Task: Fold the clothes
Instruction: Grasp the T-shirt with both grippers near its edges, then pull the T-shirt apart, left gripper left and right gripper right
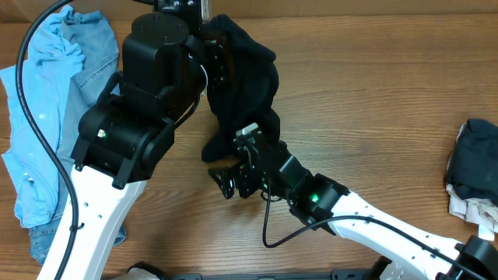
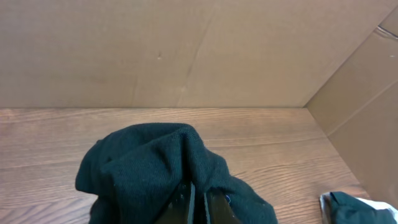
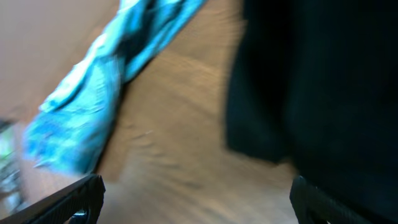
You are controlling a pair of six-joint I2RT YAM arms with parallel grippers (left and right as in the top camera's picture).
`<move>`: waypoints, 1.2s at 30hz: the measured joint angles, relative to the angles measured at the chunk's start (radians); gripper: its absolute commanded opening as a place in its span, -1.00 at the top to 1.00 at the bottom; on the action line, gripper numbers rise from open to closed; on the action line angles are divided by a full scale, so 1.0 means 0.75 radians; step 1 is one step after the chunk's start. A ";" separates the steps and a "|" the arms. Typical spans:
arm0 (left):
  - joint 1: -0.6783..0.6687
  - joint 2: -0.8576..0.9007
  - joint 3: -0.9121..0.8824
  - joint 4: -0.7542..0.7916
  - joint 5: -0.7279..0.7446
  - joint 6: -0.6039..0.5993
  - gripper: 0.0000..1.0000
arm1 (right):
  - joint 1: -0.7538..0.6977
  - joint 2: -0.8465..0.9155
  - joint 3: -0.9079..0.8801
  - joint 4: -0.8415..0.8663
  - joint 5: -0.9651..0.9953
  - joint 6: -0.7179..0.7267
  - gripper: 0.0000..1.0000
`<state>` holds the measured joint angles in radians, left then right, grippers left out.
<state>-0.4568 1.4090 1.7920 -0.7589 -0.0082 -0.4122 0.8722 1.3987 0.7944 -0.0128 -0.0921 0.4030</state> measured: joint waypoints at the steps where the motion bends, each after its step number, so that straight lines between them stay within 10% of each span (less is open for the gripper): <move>1: 0.000 -0.001 0.000 0.000 0.008 -0.003 0.92 | -0.001 0.013 0.000 0.007 0.047 0.006 -1.00; 10: -0.078 -0.061 0.000 0.021 0.032 -0.011 0.92 | 0.000 0.056 0.001 0.202 0.088 0.020 -0.85; 14: -0.083 -0.061 0.000 0.021 0.032 -0.011 0.92 | 0.000 0.056 0.001 0.241 0.022 0.022 -0.46; 19: -0.143 -0.061 0.000 0.022 0.032 -0.011 0.92 | 0.000 0.057 0.001 0.244 0.032 0.026 0.87; 25: -0.151 -0.061 0.000 0.020 0.003 -0.009 0.92 | 0.000 0.057 0.004 0.143 0.062 0.076 0.92; 36: -0.052 -0.058 -0.001 -0.427 -0.564 0.071 0.72 | -0.283 -0.376 0.114 -0.721 0.362 0.000 0.92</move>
<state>-0.4961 1.3651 1.7916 -1.0790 -0.4313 -0.3588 0.6601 1.1168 0.8803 -0.5537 0.1795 0.4030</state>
